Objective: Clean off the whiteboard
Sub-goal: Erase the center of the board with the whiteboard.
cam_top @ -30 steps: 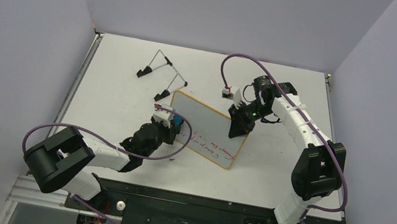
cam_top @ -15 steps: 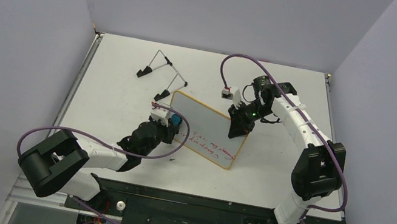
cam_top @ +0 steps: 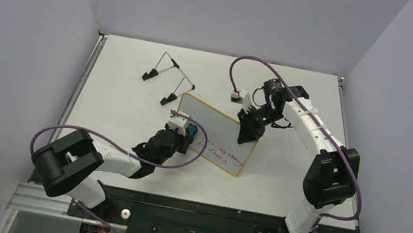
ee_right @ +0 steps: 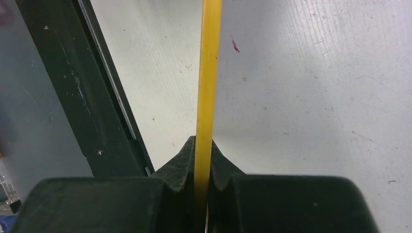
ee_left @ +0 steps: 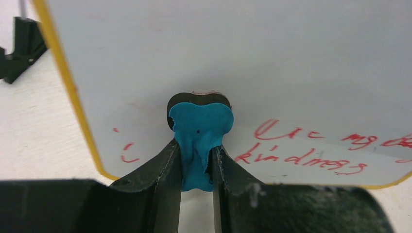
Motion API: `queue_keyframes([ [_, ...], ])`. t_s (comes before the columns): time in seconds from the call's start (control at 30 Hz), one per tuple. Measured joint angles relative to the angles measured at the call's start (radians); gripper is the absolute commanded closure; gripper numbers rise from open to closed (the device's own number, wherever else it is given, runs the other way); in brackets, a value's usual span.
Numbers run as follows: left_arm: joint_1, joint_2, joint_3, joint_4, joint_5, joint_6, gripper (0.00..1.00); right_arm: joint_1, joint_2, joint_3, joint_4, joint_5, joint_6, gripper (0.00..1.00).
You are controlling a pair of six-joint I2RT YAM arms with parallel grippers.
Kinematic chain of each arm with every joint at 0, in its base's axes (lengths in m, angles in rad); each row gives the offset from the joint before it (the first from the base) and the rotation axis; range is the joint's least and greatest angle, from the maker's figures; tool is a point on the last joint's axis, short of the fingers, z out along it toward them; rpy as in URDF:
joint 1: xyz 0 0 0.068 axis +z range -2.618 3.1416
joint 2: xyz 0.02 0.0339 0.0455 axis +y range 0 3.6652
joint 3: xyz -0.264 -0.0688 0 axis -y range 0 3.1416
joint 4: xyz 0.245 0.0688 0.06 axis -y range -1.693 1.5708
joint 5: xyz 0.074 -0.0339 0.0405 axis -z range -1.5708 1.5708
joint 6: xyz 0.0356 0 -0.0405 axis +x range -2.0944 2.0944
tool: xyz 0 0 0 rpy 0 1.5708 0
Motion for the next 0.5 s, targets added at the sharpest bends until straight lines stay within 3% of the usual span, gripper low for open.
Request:
queue_keyframes([
  [0.27, -0.124, 0.068, 0.048, 0.019, -0.166, 0.044, 1.0, -0.002, 0.0, 0.0, 0.004, 0.0, 0.005, 1.0],
  [0.5, 0.005, -0.021, -0.059, 0.033, -0.233, 0.021, 1.0, 0.002, 0.0, 0.0, 0.003, -0.001, 0.001, 1.0],
])
